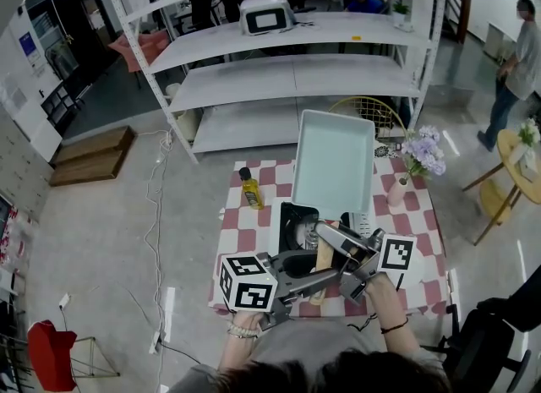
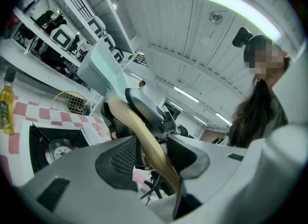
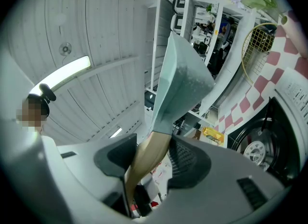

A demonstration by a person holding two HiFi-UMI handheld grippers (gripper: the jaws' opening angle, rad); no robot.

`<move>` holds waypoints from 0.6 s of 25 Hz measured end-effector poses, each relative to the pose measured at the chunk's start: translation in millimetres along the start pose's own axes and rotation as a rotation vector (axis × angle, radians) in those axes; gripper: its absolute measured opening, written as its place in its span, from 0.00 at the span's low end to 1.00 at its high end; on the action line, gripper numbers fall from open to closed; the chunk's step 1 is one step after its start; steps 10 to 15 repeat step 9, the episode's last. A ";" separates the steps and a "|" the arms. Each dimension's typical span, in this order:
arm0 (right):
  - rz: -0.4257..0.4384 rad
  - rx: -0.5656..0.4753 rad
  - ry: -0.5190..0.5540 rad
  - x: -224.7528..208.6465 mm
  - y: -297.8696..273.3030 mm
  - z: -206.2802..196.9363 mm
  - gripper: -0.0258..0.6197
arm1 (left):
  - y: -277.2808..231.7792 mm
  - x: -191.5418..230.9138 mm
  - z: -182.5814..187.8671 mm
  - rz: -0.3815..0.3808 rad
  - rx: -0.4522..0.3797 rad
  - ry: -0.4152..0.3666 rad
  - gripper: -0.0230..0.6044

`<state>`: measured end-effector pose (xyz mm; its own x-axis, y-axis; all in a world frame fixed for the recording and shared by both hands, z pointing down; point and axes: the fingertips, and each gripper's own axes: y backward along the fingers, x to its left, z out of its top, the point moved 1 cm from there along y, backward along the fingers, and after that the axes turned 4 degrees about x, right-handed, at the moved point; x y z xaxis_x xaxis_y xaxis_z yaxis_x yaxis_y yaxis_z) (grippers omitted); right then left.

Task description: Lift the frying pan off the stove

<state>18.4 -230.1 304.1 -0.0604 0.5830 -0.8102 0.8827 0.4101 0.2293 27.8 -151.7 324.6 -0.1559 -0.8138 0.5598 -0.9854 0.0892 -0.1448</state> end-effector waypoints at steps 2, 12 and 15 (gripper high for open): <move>0.001 -0.001 -0.002 0.2 0.2 -0.1 0.37 | 0.1 -0.3 -0.1 0.000 0.000 0.001 0.34; 0.003 -0.002 -0.002 2.1 2.9 0.6 0.37 | -2.1 -2.5 -0.1 -0.002 -0.001 -0.003 0.34; 0.003 -0.002 -0.002 2.1 2.9 0.6 0.37 | -2.1 -2.5 -0.1 -0.002 -0.001 -0.003 0.34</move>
